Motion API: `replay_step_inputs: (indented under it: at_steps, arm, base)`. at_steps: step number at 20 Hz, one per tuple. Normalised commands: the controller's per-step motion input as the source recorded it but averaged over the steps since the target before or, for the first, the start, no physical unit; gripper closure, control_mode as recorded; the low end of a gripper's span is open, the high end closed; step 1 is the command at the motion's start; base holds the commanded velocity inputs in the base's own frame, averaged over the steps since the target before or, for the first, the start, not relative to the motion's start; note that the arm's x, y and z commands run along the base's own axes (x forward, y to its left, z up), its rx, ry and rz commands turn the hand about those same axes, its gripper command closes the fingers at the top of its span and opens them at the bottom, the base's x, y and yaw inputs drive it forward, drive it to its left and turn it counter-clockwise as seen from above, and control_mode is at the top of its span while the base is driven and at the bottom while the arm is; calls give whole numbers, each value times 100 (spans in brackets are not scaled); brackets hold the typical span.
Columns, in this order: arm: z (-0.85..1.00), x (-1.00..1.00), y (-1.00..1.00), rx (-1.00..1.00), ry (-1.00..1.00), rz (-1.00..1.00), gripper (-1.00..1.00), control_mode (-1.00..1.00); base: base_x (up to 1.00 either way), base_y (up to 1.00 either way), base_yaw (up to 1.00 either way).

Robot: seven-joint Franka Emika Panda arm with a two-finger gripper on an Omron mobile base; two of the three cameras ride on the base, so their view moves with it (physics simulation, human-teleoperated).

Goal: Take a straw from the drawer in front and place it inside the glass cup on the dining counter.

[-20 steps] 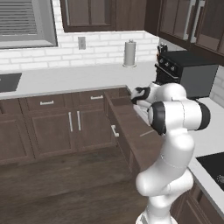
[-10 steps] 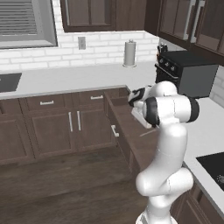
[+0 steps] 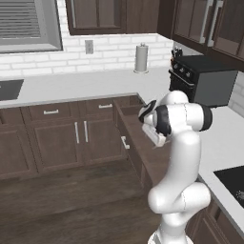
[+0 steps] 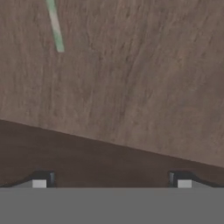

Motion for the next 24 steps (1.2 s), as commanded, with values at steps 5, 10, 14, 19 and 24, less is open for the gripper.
replay_step_inputs:
  at_steps: [5,10,14,19,24]
  arm:
    - [-38,1,15,5,-4,0,-100,-100]
    - [-35,2,21,7,-1,0,-100,-100]
    - [-35,0,23,8,0,0,-100,-100]
    - [-31,0,28,8,0,0,-100,-100]
    - [-20,-1,48,6,0,0,-100,-100]
  base:
    - [0,0,0]
    - [0,0,0]
    - [0,0,0]
    - [0,0,0]
    - [0,0,0]
